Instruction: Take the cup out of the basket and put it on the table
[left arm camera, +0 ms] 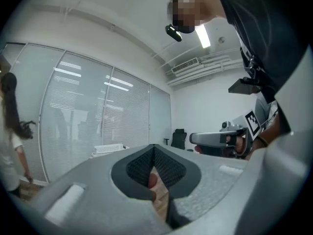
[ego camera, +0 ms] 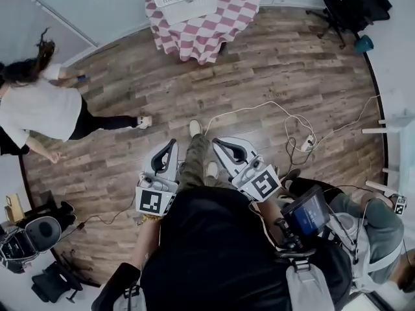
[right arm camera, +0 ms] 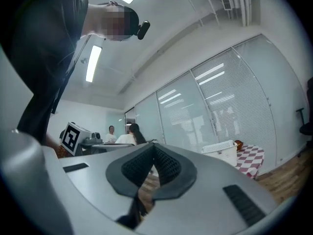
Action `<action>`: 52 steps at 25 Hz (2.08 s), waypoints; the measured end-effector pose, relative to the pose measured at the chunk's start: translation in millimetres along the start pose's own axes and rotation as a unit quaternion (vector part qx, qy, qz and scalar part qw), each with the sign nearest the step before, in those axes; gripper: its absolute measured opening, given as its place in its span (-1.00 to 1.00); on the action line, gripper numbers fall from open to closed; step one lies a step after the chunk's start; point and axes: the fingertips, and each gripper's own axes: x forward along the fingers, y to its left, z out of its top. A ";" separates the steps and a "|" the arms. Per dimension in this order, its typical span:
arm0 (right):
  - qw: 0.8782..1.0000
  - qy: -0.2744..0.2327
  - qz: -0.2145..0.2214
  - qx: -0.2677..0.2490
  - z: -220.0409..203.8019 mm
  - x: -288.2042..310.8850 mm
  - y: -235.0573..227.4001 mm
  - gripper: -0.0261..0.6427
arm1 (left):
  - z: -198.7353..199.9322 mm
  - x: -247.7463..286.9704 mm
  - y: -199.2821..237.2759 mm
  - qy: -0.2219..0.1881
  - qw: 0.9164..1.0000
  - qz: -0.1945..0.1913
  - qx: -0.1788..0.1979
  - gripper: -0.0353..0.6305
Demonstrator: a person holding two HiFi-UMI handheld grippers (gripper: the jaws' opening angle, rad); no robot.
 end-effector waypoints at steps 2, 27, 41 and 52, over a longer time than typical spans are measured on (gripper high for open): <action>1.000 0.005 -0.005 -0.010 -3.4 21.0 -24.7 -0.89 | -6.3 21.4 23.8 -0.003 1.000 0.002 -0.004 -0.90; 0.999 0.038 0.005 -0.013 16.7 246.0 -338.5 -0.89 | -15.0 334.7 224.2 0.027 1.000 0.007 0.014 -0.90; 0.991 0.061 0.117 0.008 42.6 293.1 -566.1 -0.89 | 3.5 517.4 255.9 0.046 0.987 0.154 0.000 -0.90; 0.986 0.099 0.133 -0.001 17.5 363.7 -604.5 -0.89 | -32.6 528.5 318.2 0.037 0.980 0.190 -0.040 -0.90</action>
